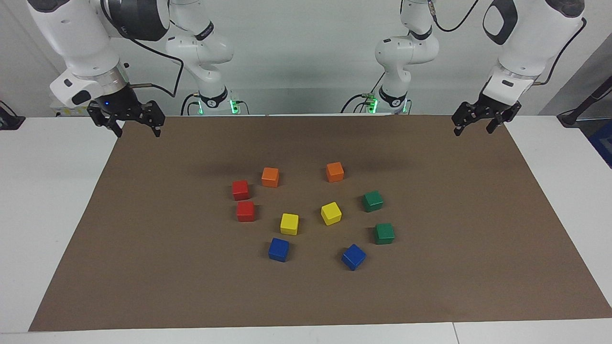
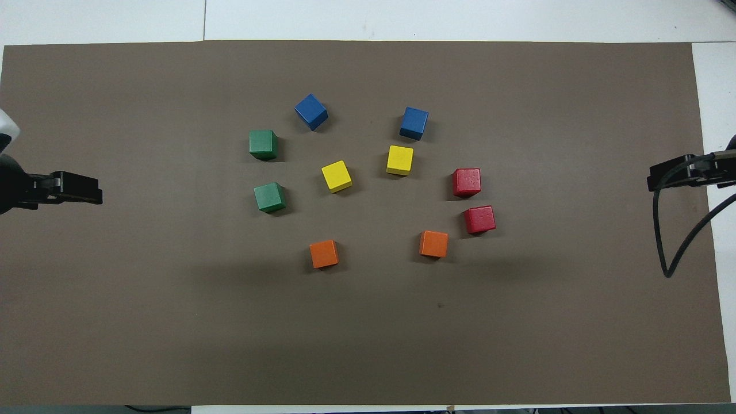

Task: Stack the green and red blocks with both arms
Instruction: 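Move both grippers in toward the green and red blocks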

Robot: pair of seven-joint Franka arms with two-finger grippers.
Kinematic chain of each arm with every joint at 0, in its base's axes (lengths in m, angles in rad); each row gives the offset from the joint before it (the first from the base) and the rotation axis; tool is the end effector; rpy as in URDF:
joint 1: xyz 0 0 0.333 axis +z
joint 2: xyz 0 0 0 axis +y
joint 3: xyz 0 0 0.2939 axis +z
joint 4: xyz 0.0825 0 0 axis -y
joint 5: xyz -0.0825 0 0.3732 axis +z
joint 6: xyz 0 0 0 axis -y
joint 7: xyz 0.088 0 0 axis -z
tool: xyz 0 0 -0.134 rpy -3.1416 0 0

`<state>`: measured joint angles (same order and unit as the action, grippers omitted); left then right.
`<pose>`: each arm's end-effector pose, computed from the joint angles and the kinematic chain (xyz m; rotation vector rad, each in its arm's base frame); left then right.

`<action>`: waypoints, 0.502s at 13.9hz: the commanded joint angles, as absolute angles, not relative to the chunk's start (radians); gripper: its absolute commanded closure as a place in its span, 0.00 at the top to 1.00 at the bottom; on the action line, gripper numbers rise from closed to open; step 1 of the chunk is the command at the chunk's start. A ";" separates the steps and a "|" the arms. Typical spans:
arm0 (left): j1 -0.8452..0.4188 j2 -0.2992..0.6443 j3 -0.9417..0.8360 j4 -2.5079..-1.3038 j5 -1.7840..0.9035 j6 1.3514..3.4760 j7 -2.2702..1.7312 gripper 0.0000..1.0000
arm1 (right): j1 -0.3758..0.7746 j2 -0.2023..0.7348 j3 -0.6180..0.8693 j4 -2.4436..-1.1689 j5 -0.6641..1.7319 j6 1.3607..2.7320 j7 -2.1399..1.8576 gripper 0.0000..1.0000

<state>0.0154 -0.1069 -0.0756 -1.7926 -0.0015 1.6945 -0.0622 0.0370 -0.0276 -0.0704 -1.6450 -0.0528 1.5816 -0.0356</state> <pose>0.5191 -0.0329 0.5398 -3.1355 -0.0040 -0.0139 0.5336 -0.0253 0.5572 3.0915 0.0058 -0.0581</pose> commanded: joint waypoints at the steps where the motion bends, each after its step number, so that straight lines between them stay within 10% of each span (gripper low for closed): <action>1: -0.090 -0.112 -0.072 -1.877 0.003 1.800 -0.214 1.00 | 0.038 -0.018 -0.058 -1.631 -0.043 1.565 0.006 1.00; 7: -0.241 0.072 -0.071 -1.904 0.003 1.998 -0.431 1.00 | 0.198 -0.009 -0.029 -1.709 0.005 1.713 0.314 1.00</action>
